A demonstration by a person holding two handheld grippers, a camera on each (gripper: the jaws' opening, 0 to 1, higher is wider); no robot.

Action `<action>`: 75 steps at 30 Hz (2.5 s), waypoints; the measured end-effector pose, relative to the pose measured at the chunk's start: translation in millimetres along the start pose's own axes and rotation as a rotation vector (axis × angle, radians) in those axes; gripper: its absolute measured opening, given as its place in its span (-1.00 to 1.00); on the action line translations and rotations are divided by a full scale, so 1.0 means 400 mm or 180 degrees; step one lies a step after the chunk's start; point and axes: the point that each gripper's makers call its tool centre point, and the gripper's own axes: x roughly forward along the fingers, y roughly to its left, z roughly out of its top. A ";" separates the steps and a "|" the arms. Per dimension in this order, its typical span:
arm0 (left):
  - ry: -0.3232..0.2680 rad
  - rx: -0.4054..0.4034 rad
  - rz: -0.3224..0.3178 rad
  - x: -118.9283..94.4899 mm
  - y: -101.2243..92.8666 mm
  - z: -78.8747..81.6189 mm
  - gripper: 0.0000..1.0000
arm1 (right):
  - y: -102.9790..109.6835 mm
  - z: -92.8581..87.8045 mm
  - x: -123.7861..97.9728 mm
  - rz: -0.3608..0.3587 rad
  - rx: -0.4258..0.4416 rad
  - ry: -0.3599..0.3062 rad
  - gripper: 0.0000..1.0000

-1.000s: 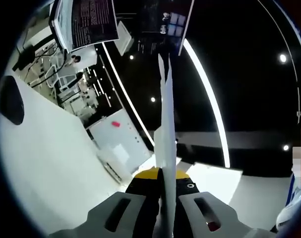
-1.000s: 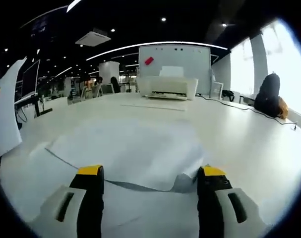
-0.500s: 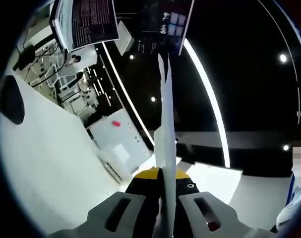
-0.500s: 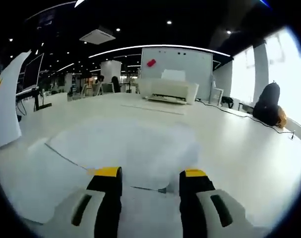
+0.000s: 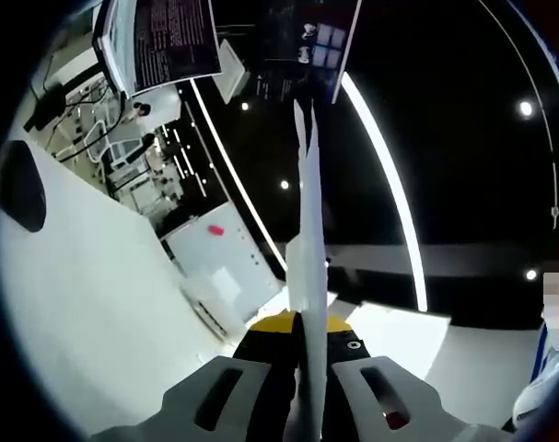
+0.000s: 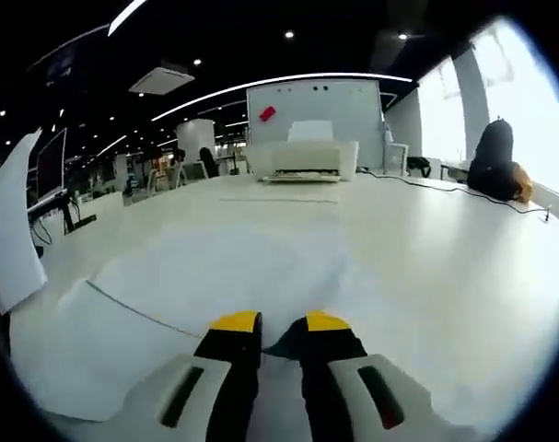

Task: Organize the stack of printing papers by aligning and flattening the scattered papers on the table

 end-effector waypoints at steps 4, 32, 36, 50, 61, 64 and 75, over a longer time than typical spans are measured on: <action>0.0005 -0.0005 0.0000 0.000 0.000 -0.001 -0.88 | 0.002 0.001 -0.004 0.0001 -0.0001 -0.0010 -0.91; -0.0032 0.0015 0.0059 0.005 0.002 0.002 -0.88 | 0.025 0.115 -0.092 0.0340 0.0639 -0.0843 -1.00; -0.0023 0.0039 0.0079 0.008 0.001 -0.002 -0.88 | 0.044 0.148 -0.121 0.0603 0.0903 -0.1078 -1.00; 0.0016 0.0039 0.0077 0.015 0.005 -0.013 -0.88 | 0.076 0.232 -0.163 0.0904 0.0791 -0.1280 -1.00; 0.0020 0.0029 0.0084 0.009 0.014 -0.004 -0.88 | 0.166 0.347 -0.252 0.1085 0.0372 -0.1437 -1.00; 0.0012 0.0034 0.0096 0.008 0.019 0.000 -0.88 | 0.204 0.378 -0.281 0.1311 0.0352 -0.1446 -1.00; 0.0053 0.0088 0.0089 0.017 0.017 -0.005 -0.88 | 0.333 0.463 -0.378 0.1706 -0.0009 -0.1441 -1.00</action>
